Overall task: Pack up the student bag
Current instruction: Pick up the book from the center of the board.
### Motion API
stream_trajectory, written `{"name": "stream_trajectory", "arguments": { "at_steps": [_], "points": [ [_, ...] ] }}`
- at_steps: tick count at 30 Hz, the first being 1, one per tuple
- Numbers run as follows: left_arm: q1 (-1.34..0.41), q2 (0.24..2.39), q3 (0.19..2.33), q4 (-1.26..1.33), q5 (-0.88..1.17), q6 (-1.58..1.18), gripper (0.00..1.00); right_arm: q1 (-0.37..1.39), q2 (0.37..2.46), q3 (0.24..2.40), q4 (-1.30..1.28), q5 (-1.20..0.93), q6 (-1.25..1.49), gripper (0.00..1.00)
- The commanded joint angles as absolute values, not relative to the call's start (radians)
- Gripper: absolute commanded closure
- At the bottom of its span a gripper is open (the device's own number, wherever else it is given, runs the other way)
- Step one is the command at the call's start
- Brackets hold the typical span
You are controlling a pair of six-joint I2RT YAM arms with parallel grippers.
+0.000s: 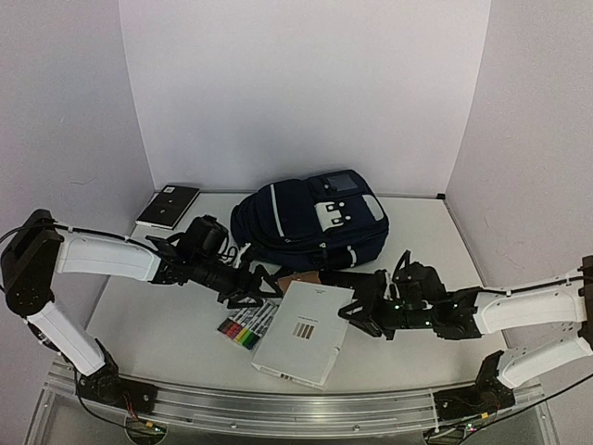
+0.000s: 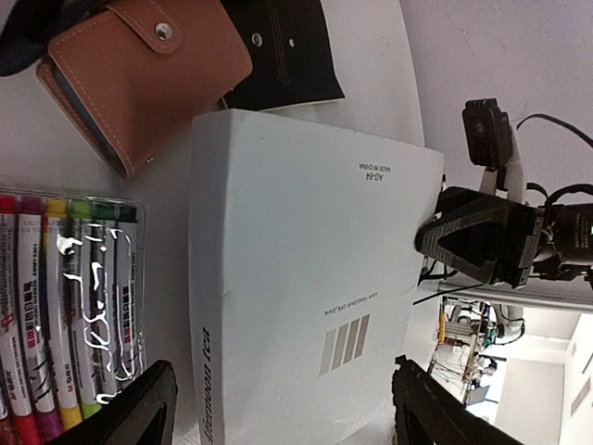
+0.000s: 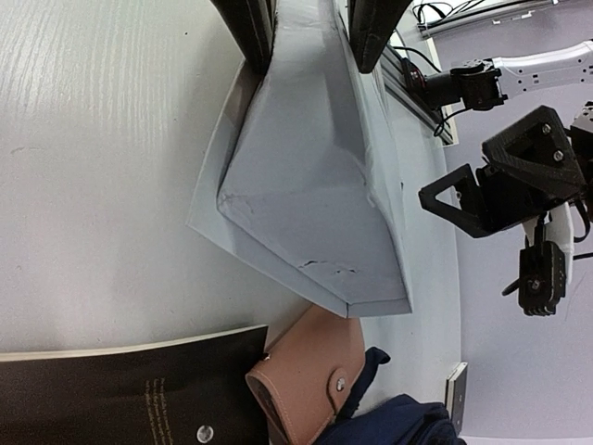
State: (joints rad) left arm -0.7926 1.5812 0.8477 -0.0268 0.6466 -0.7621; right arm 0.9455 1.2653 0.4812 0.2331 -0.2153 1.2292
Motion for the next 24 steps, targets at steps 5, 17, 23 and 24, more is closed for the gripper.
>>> {"name": "stream_trajectory", "arguments": {
  "at_steps": [5,17,23,24],
  "points": [
    [-0.697,1.386,0.791,0.046,0.647,-0.765,0.09,0.951,1.161,0.551,0.265,-0.168,1.168,1.0],
    [-0.696,1.417,0.815,0.136,0.862,-0.751,0.07,0.952,1.074,0.644,0.311,-0.191,1.074,1.0],
    [-0.698,1.411,0.803,0.256,1.008,-0.785,0.1,0.952,1.094,0.637,0.408,-0.232,1.08,1.0],
    [-0.697,1.411,0.795,0.296,1.026,-0.806,0.13,0.952,1.099,0.637,0.419,-0.236,1.081,1.0]
  ]
}}
